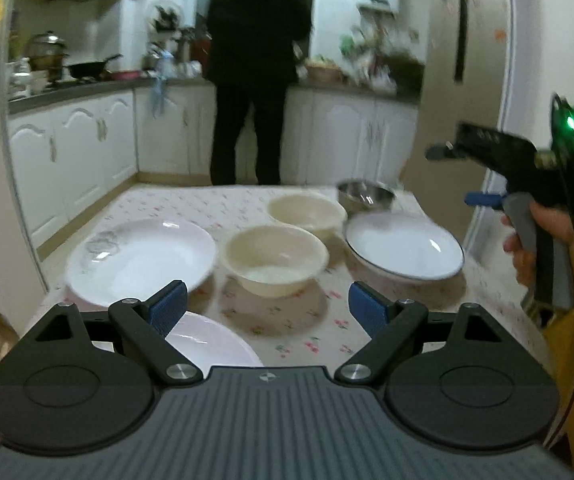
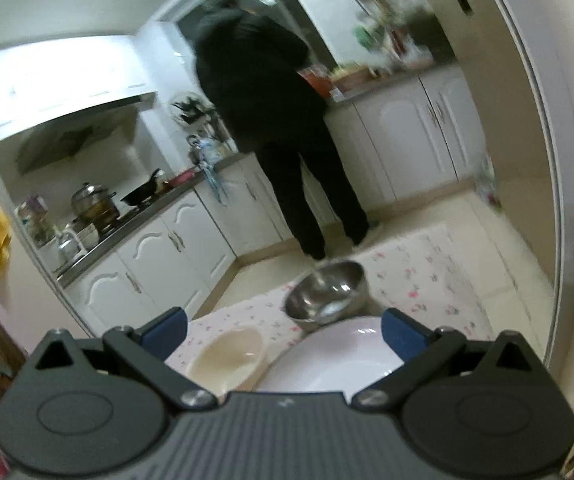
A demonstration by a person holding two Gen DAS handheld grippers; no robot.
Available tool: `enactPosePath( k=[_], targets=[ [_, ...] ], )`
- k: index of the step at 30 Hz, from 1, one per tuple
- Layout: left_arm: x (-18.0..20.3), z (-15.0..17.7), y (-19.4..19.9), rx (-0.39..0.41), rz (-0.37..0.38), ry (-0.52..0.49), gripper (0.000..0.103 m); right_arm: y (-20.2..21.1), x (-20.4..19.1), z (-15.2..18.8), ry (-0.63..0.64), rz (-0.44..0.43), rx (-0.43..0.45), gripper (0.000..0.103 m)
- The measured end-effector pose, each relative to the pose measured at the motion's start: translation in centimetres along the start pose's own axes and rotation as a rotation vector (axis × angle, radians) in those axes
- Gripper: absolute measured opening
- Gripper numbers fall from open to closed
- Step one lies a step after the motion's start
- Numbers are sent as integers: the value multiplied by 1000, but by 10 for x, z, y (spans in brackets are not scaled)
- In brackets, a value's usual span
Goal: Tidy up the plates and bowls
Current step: 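Grasp the rim of the black-rimmed white plate with the left gripper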
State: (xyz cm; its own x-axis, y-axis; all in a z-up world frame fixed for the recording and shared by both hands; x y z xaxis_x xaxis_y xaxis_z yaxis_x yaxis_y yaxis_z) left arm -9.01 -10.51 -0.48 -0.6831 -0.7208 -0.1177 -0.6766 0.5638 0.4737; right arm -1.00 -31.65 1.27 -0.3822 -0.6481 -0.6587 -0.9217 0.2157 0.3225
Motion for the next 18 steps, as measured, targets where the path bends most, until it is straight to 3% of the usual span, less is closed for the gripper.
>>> enactPosePath(
  k=[5, 10, 18],
  targets=[
    [31, -6, -21, -29, 112, -27, 103, -13, 24, -6, -84, -9, -47, 102],
    [55, -10, -49, -52, 152, -67, 103, -24, 43, -7, -136, -12, -85, 102],
    [70, -14, -101, -108, 188, 11, 103, -31, 61, -1, -197, -18, -146, 102]
  ],
)
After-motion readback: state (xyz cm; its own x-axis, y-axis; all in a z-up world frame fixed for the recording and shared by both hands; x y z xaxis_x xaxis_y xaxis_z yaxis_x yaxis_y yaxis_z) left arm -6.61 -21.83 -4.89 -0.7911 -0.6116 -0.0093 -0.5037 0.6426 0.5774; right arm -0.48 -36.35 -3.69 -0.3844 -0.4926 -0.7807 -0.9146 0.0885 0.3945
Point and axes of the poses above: each gripper's, at about its wrist camera, not at the fingertips, and y roughly against the way its jaws point, x to its right, z to its underside, the point moved 10 cm from there along -y, roughly the way its jaws point, and after that the axes turned 10 degrees about -y, right-handed, at the moved point
